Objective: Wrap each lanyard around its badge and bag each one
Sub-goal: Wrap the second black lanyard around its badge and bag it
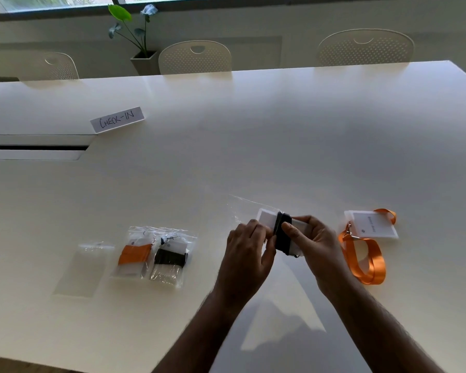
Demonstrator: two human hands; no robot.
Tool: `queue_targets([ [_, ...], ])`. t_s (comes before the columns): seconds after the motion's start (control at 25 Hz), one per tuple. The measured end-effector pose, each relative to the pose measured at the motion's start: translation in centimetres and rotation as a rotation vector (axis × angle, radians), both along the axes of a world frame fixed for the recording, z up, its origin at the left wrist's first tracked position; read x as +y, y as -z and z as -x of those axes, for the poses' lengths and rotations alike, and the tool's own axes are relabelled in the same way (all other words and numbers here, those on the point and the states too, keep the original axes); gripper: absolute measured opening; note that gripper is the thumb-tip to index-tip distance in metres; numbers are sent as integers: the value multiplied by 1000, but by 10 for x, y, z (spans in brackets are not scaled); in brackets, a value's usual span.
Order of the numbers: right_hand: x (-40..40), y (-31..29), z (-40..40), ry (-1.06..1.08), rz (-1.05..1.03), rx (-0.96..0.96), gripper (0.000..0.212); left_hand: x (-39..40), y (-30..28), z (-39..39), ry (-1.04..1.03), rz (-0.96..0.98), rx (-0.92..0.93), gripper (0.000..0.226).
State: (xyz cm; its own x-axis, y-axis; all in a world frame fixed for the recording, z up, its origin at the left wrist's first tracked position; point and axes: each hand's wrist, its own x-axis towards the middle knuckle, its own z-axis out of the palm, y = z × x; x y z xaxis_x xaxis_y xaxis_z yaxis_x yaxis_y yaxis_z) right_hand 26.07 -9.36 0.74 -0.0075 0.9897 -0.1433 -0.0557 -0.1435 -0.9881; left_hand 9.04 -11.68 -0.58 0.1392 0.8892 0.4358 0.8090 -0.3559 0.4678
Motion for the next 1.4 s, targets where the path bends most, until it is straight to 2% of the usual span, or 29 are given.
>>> queue_targets([
  [0.2, 2, 2, 2, -184, 23, -29, 18, 3, -6, 2, 14, -8, 21, 15],
  [0.44, 4, 1, 2, -37, 5, 161, 26, -2, 3, -8, 27, 15, 58, 16],
  [0.68, 5, 1, 2, -56, 24, 170, 9, -1, 0, -10, 22, 0, 75, 16],
  [0.92, 4, 1, 3, 10, -35, 82, 19, -2, -2, -18, 79, 70, 13, 18],
  [1.08, 7, 8, 1, 22, -125, -48, 9, -4, -5, -23, 91, 93, -40, 18],
  [1.16, 9, 8, 2, -33, -120, -35, 5, -3, -4, -24, 45, 99, -71, 17],
  [1.28, 10, 3, -1, -196, -39, 37, 14, 1, -5, -20, -15, 114, -108, 16],
  [1.4, 13, 3, -4, -264, -24, -82, 7, 1, -7, -17, 28, 95, -47, 17],
])
